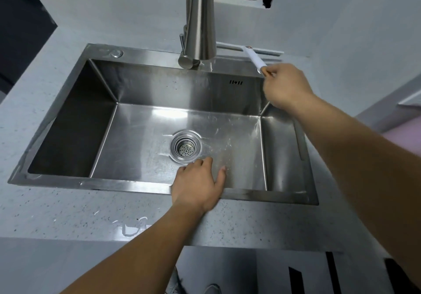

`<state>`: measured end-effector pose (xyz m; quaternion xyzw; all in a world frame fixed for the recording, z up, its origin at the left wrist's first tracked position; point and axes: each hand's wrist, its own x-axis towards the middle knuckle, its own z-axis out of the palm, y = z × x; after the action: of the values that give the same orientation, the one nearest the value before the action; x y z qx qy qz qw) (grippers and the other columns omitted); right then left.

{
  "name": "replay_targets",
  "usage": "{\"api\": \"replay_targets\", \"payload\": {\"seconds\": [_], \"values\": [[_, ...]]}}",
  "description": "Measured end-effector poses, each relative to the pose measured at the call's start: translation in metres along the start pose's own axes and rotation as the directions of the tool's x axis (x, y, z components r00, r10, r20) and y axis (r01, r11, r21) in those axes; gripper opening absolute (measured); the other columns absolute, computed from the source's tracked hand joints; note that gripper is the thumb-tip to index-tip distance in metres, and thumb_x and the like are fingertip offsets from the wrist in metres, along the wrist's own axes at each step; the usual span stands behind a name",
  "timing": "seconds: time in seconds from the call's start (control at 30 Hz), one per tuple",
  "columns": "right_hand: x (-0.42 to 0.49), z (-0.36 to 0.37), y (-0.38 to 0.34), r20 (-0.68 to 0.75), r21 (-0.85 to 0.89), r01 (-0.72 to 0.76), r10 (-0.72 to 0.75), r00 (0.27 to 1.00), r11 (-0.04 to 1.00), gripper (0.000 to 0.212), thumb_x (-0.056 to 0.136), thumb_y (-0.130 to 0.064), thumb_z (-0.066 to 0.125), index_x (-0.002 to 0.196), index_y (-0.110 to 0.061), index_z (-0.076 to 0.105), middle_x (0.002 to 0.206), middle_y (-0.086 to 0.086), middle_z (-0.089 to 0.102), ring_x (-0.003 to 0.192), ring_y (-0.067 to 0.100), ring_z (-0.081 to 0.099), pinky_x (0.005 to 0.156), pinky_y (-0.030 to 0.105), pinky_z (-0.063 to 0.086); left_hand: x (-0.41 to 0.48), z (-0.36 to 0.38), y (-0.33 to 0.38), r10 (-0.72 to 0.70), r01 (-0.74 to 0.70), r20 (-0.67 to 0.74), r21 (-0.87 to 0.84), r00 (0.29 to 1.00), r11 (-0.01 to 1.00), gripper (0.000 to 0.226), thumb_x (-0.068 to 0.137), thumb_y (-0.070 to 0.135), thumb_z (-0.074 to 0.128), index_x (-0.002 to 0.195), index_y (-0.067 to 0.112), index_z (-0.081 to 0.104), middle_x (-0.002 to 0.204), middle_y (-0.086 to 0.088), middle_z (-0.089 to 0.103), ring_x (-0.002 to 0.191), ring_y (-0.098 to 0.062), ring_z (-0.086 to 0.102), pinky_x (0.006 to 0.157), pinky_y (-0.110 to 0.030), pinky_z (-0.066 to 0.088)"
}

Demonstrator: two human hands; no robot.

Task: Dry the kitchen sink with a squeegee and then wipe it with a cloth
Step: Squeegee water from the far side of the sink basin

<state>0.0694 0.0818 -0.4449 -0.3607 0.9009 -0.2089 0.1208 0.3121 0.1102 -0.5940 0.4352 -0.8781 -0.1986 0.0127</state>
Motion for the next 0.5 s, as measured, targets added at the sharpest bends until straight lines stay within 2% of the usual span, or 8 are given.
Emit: {"api": "replay_targets", "payload": {"seconds": [0.13,0.27,0.43,0.5], "values": [[0.025,0.026,-0.025,0.040,-0.041,0.021,-0.019,0.999,0.999,0.037,0.094,-0.018,0.047,0.129,-0.021,0.061,0.103,0.006,0.064,0.076,0.026,0.056,0.058,0.028,0.041,0.001,0.001,0.000,-0.004,0.004,-0.014,0.004,1.000,1.000,0.058,0.093,0.061,0.020,0.120,0.025,0.057,0.113,-0.003,0.068,0.105,-0.026,0.062,0.091,-0.041,0.042],[0.019,0.037,-0.021,0.127,-0.083,0.095,-0.084,0.988,0.992,0.040,0.095,-0.015,0.046,0.133,-0.019,0.058,0.104,0.009,0.063,0.081,0.029,0.061,0.063,0.034,0.049,0.002,0.001,0.000,-0.003,0.003,-0.018,0.005,1.000,1.000,0.057,0.093,0.061,0.019,0.118,0.025,0.056,0.112,-0.003,0.069,0.105,-0.026,0.062,0.090,-0.041,0.041],[0.018,0.036,-0.016,0.092,-0.151,0.075,-0.062,0.994,0.986,0.041,0.093,-0.015,0.048,0.133,-0.019,0.058,0.101,0.007,0.063,0.071,0.024,0.059,0.055,0.030,0.043,0.002,0.001,0.000,-0.003,0.003,-0.005,0.011,1.000,1.000,0.059,0.093,0.062,0.017,0.118,0.025,0.056,0.114,-0.003,0.068,0.106,-0.026,0.061,0.091,-0.042,0.041],[0.017,0.032,-0.013,0.076,-0.176,0.061,-0.049,0.996,0.983,0.041,0.094,-0.014,0.047,0.132,-0.021,0.059,0.100,0.006,0.065,0.071,0.024,0.059,0.058,0.030,0.045,0.002,0.002,0.000,-0.001,0.001,-0.006,0.011,1.000,1.000,0.060,0.093,0.061,0.017,0.120,0.025,0.056,0.115,-0.003,0.068,0.107,-0.026,0.061,0.091,-0.041,0.041]]}}
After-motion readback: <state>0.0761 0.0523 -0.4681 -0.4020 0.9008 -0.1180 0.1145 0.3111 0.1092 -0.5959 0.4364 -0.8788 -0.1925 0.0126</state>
